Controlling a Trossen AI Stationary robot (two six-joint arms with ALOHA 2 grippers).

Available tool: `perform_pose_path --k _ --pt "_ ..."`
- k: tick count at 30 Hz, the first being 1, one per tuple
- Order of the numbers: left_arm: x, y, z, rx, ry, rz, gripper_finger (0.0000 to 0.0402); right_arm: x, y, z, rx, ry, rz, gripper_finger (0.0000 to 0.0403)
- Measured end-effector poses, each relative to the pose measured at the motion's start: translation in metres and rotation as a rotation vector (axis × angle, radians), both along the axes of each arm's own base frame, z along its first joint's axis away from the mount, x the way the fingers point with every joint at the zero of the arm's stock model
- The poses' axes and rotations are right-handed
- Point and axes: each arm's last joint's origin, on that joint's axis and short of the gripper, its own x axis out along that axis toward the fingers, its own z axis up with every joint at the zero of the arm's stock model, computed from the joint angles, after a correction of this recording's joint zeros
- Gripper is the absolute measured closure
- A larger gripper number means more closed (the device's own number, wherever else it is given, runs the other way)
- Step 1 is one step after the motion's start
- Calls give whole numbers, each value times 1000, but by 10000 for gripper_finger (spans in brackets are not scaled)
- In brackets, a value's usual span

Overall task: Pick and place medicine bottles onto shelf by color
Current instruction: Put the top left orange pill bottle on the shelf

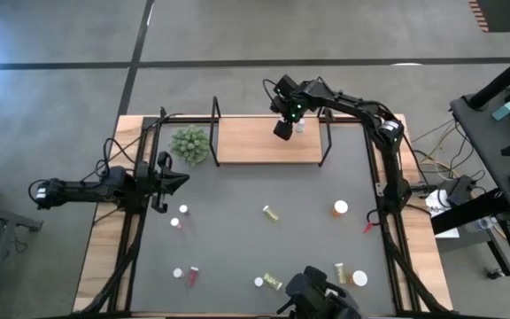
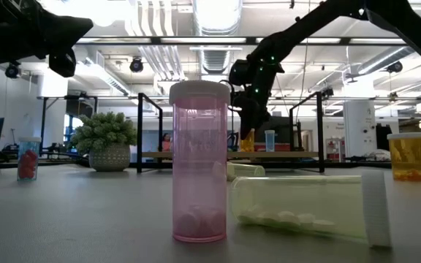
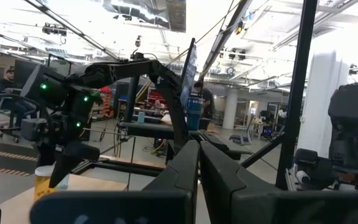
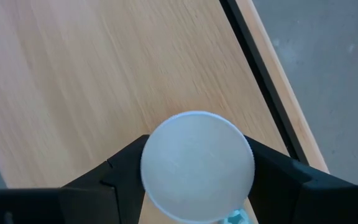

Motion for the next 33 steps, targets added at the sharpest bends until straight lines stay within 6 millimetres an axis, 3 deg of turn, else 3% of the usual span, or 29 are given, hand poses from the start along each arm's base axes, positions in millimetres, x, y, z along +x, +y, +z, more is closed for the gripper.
perform_pose_path --k 15,33 --pt "0 0 0 0 0 0 402 -4 -10 1 -25 -24 -18 184" --pt "0 0 0 0 0 0 402 -1 -8 3 -2 -58 -23 183"
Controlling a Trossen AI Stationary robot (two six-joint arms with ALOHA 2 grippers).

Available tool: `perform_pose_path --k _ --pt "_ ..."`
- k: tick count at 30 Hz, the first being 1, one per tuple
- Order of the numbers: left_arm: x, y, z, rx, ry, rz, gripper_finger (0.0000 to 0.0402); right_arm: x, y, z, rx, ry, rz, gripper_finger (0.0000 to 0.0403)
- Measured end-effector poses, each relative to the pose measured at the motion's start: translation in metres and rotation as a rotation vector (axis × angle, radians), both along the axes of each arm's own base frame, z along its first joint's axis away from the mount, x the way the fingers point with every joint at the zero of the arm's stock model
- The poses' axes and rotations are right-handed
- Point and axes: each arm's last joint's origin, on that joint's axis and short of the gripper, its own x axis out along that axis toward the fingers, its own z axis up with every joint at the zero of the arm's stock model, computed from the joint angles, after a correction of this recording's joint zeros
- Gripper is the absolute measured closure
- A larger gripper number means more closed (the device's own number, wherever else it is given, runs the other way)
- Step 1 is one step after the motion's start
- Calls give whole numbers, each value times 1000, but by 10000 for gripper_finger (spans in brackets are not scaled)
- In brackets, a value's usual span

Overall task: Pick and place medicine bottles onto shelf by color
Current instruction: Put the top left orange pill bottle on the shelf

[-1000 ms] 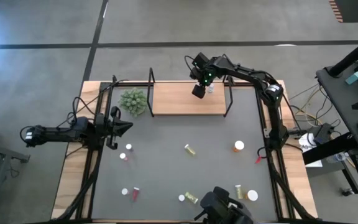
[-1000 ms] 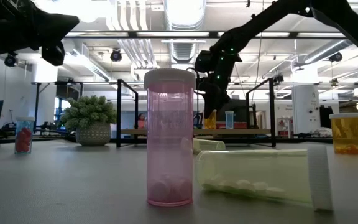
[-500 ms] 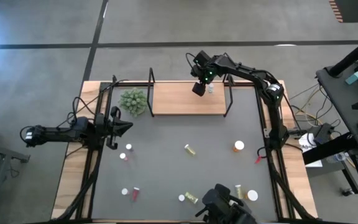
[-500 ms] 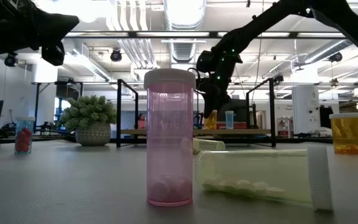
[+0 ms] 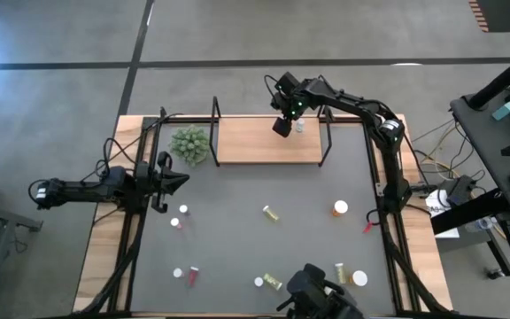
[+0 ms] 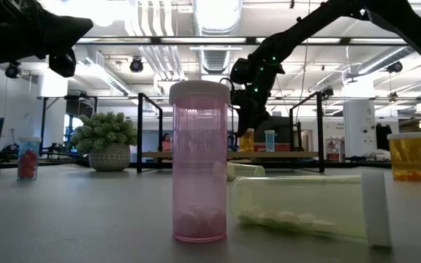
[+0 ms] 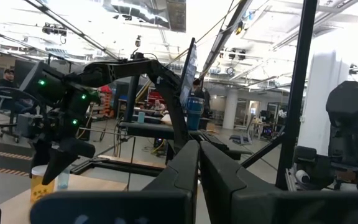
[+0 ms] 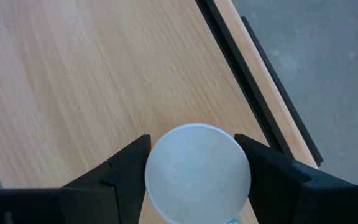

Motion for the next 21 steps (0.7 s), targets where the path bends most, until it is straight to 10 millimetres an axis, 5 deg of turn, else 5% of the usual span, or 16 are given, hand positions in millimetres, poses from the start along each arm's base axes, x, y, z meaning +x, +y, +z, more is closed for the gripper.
perform_pose_path --k 16,21 --pt "0 0 0 0 0 0 402 3 -1 5 -2 -46 -68 183" --pt "0 0 0 0 0 0 402 2 -1 6 0 -49 -76 148"
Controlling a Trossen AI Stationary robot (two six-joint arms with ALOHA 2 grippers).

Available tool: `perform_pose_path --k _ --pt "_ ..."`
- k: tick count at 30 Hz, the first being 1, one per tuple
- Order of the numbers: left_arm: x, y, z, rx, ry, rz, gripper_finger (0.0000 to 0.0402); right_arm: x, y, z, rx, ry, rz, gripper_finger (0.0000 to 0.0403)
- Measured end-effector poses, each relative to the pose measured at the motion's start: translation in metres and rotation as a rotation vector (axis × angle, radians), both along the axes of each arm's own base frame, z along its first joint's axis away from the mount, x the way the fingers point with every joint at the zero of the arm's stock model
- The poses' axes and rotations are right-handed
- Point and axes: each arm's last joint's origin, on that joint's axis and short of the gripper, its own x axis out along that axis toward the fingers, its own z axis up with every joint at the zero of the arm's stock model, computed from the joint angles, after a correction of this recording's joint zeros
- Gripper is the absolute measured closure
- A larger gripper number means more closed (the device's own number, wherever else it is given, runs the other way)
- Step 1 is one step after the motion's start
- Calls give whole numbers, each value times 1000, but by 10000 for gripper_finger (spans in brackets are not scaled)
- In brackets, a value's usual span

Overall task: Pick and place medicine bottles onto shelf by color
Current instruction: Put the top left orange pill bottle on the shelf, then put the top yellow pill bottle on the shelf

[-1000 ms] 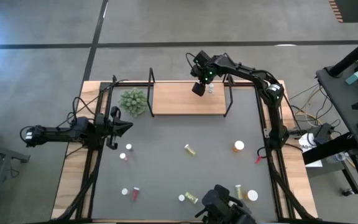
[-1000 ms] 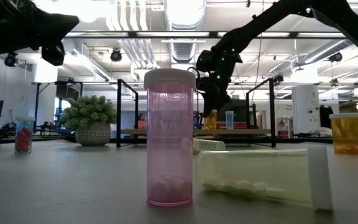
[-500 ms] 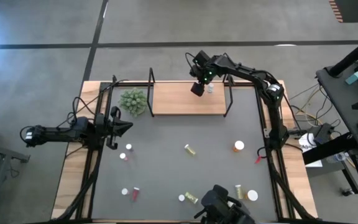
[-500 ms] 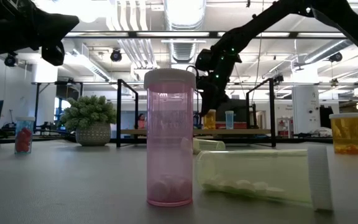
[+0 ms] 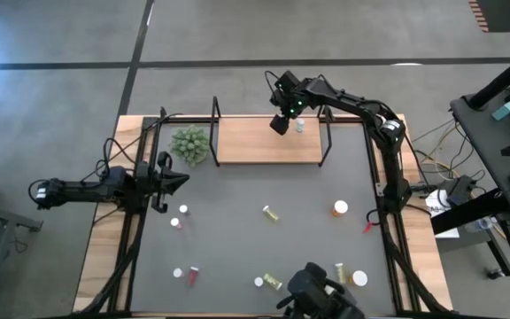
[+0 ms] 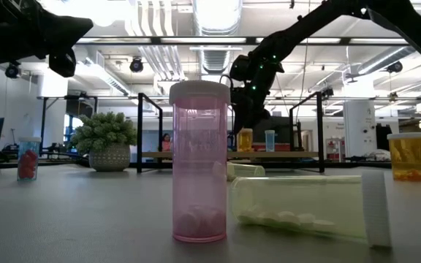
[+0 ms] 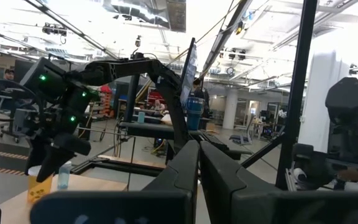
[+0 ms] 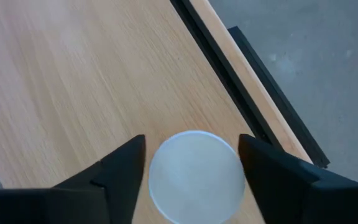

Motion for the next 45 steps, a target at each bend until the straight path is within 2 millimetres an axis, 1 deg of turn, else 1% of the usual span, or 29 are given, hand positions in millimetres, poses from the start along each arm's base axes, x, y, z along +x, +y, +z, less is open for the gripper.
perform_pose_path --k 6,9,11,16,21,24,27,29,31,35,38,42,45 --pt "0 0 0 0 0 0 402 -1 -1 1 -3 3 -27 53" --pt "0 0 0 0 0 0 402 -2 0 9 -27 -13 -36 15" --pt "0 0 0 0 0 0 402 -4 2 18 -40 -35 -45 6" --pt "0 0 0 0 0 0 402 -13 10 46 -96 -69 -73 7" --pt "0 0 0 0 -1 0 402 -32 24 80 -105 -89 -186 7" --pt "0 0 0 0 0 0 402 -46 40 101 -85 -87 -257 7" --pt "0 0 0 0 0 0 402 -57 60 119 -89 -69 -330 7" --pt "0 0 0 0 0 0 402 -62 75 128 -110 -47 -380 7" --pt "0 0 0 0 0 0 402 -63 92 132 -130 -11 -426 7" --pt "0 0 0 0 0 0 402 -64 123 129 -134 111 -529 7" --pt "0 0 0 0 0 0 402 -65 141 123 -96 187 -602 7" --pt "0 0 0 0 0 0 402 -63 160 120 -43 200 -706 7" --pt "0 0 0 0 0 0 402 -58 174 117 -3 201 -706 7"
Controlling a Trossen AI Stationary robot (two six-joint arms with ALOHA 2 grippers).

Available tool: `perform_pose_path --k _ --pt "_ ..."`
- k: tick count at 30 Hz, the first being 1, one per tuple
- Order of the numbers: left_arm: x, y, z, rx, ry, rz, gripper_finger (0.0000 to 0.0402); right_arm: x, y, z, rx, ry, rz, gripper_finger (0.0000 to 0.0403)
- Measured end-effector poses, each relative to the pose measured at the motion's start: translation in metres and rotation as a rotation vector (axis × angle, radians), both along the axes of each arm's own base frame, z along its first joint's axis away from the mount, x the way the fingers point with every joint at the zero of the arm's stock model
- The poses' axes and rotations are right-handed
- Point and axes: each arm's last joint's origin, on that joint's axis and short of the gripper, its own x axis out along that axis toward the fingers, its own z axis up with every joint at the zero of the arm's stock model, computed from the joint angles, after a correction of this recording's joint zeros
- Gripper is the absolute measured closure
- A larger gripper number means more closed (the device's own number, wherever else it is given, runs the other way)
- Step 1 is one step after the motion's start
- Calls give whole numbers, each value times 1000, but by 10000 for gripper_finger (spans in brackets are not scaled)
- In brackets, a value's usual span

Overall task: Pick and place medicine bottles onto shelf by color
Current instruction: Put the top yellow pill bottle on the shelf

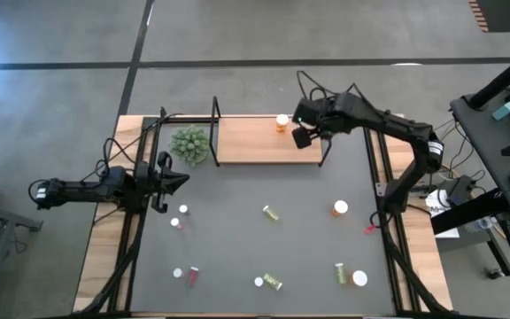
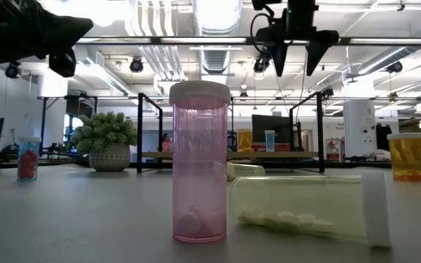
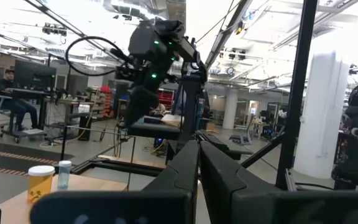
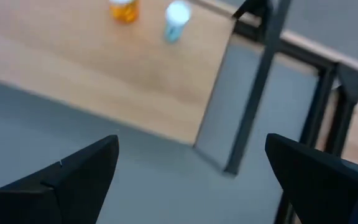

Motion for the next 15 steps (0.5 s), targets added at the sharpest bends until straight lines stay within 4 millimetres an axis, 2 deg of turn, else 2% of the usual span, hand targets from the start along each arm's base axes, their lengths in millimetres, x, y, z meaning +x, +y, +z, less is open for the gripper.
perform_pose_path --k 6,15 --pt "0 0 0 0 0 0 402 10 35 -15 83 5 44 7" --pt "0 0 0 0 0 0 402 25 116 -60 239 -33 40 7"
